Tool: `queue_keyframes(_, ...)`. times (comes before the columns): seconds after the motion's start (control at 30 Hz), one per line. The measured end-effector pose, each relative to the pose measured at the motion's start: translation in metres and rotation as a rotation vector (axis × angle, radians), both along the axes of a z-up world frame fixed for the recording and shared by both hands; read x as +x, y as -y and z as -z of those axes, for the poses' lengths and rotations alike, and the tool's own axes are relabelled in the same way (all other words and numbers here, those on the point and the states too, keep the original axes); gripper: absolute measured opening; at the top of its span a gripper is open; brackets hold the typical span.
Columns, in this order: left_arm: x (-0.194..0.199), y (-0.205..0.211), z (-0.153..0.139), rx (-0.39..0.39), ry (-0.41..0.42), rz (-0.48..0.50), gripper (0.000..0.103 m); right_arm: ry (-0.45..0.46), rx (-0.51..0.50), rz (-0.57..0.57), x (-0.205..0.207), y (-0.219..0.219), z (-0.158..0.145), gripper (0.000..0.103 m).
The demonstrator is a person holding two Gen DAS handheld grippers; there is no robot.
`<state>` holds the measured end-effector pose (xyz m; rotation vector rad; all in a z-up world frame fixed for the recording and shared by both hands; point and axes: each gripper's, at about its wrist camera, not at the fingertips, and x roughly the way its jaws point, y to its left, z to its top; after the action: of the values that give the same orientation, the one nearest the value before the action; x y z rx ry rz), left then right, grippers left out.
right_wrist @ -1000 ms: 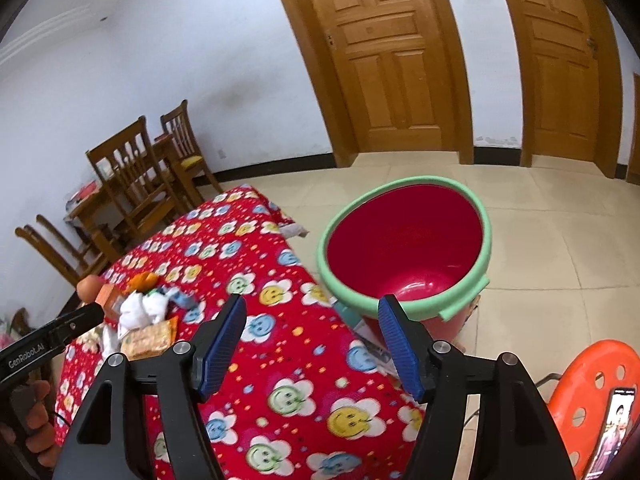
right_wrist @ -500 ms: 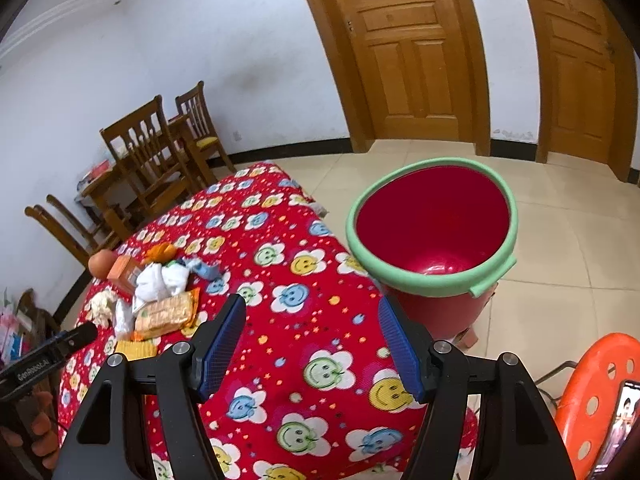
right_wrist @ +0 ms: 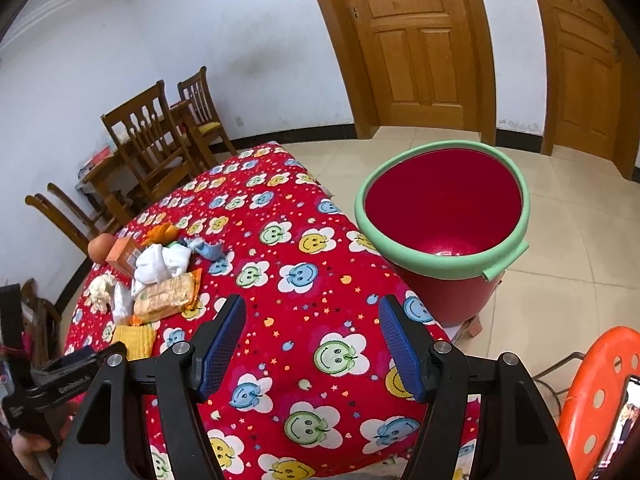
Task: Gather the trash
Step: 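Grasp the second yellow foam net with the left gripper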
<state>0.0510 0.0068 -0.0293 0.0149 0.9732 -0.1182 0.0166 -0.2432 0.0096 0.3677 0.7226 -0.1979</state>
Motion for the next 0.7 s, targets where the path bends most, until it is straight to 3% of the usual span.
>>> queue_keyframes(0.23,0.004,-0.002,0.016,-0.077,-0.072,0.017,0.078,-0.008,0.000,-0.003,0.001,-0.001,0.002,0.070)
queue_keyframes(0.63,-0.005,0.002,0.005,-0.201,-0.063,0.111,0.012,-0.029,-0.016,-0.047,0.014,-0.017,0.005,0.070)
queue_keyframes(0.7,-0.006,-0.001,0.001,-0.229,-0.059,0.117,0.011,-0.030,-0.018,-0.061,0.018,-0.021,0.004,0.070)
